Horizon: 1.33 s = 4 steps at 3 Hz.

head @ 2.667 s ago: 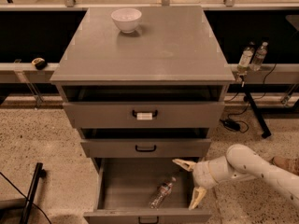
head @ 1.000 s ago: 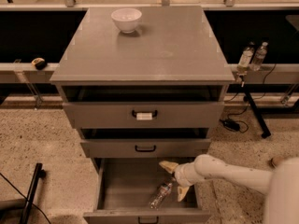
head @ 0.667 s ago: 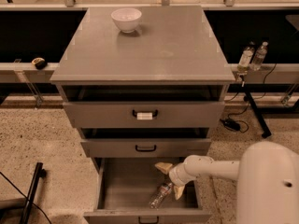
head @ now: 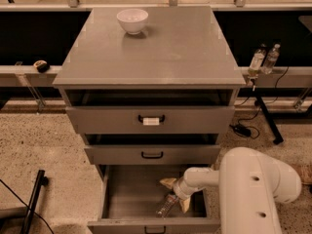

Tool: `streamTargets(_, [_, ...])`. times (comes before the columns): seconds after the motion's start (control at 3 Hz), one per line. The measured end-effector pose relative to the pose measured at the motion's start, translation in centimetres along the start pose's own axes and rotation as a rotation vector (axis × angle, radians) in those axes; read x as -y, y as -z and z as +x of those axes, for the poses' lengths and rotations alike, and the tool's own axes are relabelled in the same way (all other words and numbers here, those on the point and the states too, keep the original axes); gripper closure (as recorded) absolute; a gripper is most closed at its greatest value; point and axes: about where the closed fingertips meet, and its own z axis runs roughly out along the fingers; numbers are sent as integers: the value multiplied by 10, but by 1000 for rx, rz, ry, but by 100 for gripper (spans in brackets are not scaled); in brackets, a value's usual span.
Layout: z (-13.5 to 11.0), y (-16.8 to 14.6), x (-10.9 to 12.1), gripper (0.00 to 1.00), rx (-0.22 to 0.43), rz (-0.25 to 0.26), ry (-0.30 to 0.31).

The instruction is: Pick water bottle from bottom drawer and place on counter

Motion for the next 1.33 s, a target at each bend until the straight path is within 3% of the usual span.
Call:
streamTargets(0.33, [0, -34, -15, 0, 38, -31, 8])
streamTargets(0.67, [-3, -57, -26, 18, 75, -59, 6])
streamTargets(1.33, [-5, -58, -28, 64, 113, -49, -6])
